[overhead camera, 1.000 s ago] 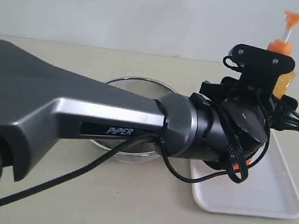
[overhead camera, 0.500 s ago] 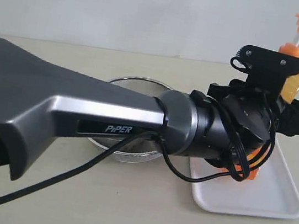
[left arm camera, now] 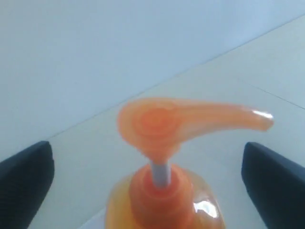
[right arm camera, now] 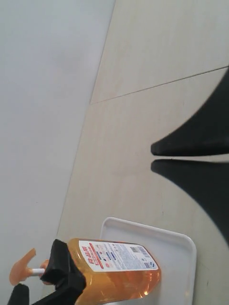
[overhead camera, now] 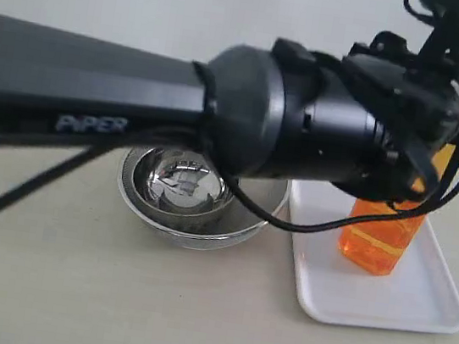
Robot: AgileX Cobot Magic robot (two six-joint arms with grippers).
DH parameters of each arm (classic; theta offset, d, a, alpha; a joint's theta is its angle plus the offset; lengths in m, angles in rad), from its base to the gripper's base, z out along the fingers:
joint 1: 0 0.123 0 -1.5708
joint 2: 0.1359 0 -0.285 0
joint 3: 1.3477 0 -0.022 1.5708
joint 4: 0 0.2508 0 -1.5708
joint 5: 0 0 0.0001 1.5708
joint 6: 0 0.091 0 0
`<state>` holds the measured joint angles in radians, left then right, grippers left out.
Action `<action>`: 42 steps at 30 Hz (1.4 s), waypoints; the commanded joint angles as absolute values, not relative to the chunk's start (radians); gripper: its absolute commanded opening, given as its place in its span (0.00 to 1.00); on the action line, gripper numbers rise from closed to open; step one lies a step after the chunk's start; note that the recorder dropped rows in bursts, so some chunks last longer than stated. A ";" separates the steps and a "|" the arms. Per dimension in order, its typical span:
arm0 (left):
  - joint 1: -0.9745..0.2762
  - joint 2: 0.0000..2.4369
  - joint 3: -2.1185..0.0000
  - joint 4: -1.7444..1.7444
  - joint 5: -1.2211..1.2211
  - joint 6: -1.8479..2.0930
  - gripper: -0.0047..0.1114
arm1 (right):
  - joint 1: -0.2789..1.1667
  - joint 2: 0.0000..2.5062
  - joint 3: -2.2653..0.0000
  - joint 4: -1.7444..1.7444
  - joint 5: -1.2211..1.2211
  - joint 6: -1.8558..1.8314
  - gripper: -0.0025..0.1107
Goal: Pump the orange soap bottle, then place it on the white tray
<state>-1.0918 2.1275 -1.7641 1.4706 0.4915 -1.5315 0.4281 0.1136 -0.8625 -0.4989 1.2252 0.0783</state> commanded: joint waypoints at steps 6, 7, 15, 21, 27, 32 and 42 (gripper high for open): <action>-1.136 2.008 -1.769 1.039 0.724 -1.003 0.96 | 0.431 0.112 -0.858 -0.507 1.217 0.081 0.02; -1.142 2.000 -1.769 1.028 0.767 -0.977 0.96 | 0.431 0.112 -0.858 -0.504 1.217 0.085 0.02; -1.183 1.941 -1.767 0.911 0.901 -0.835 0.55 | 0.431 0.115 -0.746 -0.478 1.151 0.179 0.02; -1.199 1.892 -1.767 0.927 1.100 -0.867 0.09 | 0.431 0.115 -0.629 -0.480 0.986 0.284 0.02; -1.199 1.835 -1.699 0.984 1.221 -0.848 0.08 | 0.431 0.153 -0.519 -0.434 0.807 0.392 0.02; -1.197 1.742 -1.454 1.040 0.977 -0.960 0.08 | 0.431 0.284 -0.442 -0.428 0.623 0.479 0.02; -1.053 1.654 -0.972 1.744 0.537 -1.968 0.08 | 0.429 0.581 -0.440 -0.662 0.414 0.785 0.02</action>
<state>-1.1084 1.6586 -1.0297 1.6200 0.5532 -1.7243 0.4281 0.5164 -0.4461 -0.5221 0.4456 0.6258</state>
